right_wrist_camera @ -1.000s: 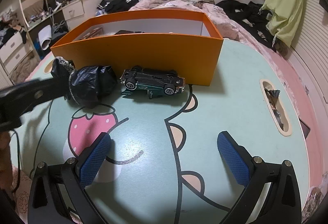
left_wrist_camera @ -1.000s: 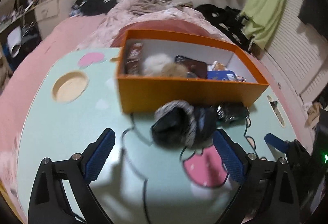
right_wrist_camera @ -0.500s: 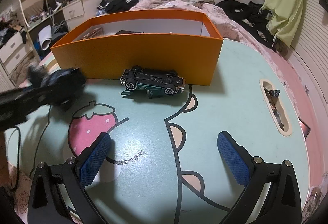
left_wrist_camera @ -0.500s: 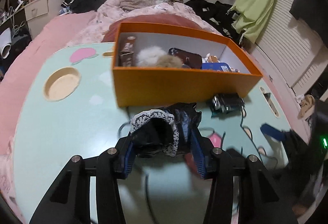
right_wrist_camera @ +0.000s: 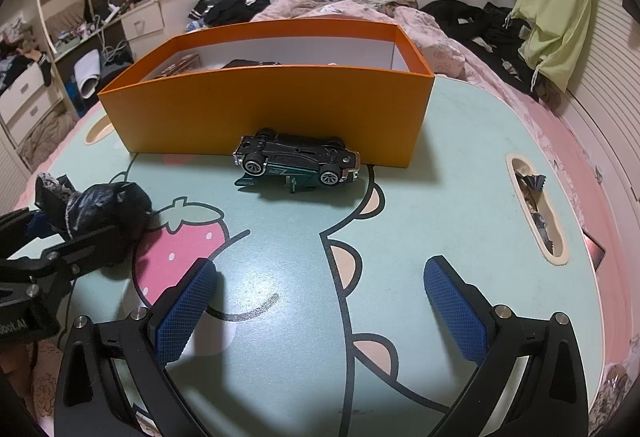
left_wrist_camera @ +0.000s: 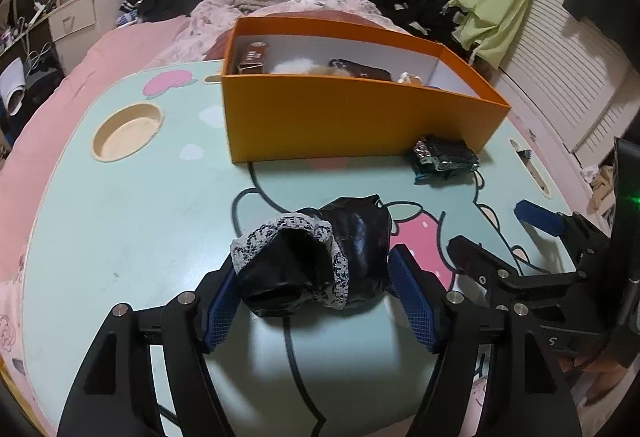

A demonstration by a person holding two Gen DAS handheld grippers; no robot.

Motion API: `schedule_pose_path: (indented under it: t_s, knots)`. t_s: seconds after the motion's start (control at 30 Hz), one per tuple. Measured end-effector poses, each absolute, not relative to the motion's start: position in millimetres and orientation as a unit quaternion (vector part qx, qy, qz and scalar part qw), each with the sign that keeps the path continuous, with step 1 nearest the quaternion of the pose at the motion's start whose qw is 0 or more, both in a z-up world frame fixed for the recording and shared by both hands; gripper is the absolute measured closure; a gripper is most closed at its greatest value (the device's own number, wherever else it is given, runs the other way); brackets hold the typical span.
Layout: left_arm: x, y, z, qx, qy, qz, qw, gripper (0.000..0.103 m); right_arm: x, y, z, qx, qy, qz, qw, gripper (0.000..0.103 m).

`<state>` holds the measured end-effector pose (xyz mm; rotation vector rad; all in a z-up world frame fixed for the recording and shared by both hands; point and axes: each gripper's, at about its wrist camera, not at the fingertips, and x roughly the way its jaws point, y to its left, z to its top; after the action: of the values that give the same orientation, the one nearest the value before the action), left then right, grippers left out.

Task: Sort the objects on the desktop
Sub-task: 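Grasp black lace-trimmed bag with the left gripper, then grasp black toy car with right gripper while left lifts the black bag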

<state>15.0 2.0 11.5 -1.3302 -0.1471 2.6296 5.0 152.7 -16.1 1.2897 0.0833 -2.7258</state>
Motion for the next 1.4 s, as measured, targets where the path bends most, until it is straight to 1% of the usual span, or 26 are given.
schedule_pose_path:
  t_s: [0.03, 0.07, 0.1, 0.17, 0.27, 0.53, 0.63, 0.67, 0.73, 0.77, 0.8, 0.87, 1.03, 1.13, 1.27, 1.4]
  knots:
    - [16, 3, 11, -0.444, -0.048, 0.889, 0.102, 0.033, 5, 153, -16, 0.427, 0.028, -0.902, 0.062, 0.000]
    - [16, 3, 11, -0.440, -0.046, 0.891, 0.103, 0.043, 5, 153, -16, 0.427, 0.027, -0.902, 0.062, 0.000]
    - [15, 3, 11, -0.438, -0.043, 0.893, 0.097, 0.051, 5, 154, -15, 0.426, 0.026, -0.902, 0.061, 0.000]
    - [16, 4, 11, -0.435, -0.039, 0.895, 0.090, 0.056, 5, 156, -15, 0.425, 0.025, -0.903, 0.060, 0.000]
    - [19, 7, 11, -0.429, -0.031, 0.898, 0.088, 0.057, 5, 161, -14, 0.423, 0.017, -0.904, 0.061, 0.000]
    - [21, 21, 9, -0.429, 0.016, 0.900, 0.073, 0.057, -8, 168, -3, 0.421, -0.038, -0.903, 0.079, 0.000]
    - [21, 21, 9, -0.429, 0.016, 0.900, 0.074, 0.057, -30, 164, 4, 0.428, -0.059, -0.898, 0.079, 0.003]
    - [21, 20, 9, -0.429, 0.015, 0.900, 0.074, 0.057, -36, 161, 4, 0.432, -0.059, -0.897, 0.079, 0.006]
    - [21, 20, 9, -0.429, 0.015, 0.900, 0.075, 0.057, -46, 154, 5, 0.436, -0.050, -0.896, 0.072, 0.008]
    - [22, 20, 9, -0.429, 0.014, 0.900, 0.075, 0.057, -50, 151, 4, 0.437, -0.044, -0.896, 0.068, 0.012]
    - [22, 20, 9, -0.428, 0.014, 0.900, 0.075, 0.057, -55, 148, 2, 0.440, -0.039, -0.895, 0.063, 0.020]
    - [22, 20, 9, -0.428, 0.014, 0.900, 0.075, 0.057, -59, 144, -1, 0.442, -0.032, -0.895, 0.061, 0.029]
    - [23, 18, 10, -0.426, 0.004, 0.901, 0.079, 0.056, -46, 145, -2, 0.437, -0.034, -0.896, 0.075, 0.030]
    - [24, 12, 11, -0.424, -0.015, 0.901, 0.088, 0.059, -30, 153, 1, 0.431, -0.052, -0.896, 0.095, 0.030]
    - [26, 6, 16, -0.423, -0.038, 0.900, 0.101, 0.062, -6, 162, 22, 0.397, -0.045, -0.911, 0.101, 0.030]
    - [25, 7, 35, -0.404, -0.042, 0.907, 0.115, 0.063, -4, 167, 47, 0.365, -0.044, -0.924, 0.103, 0.030]
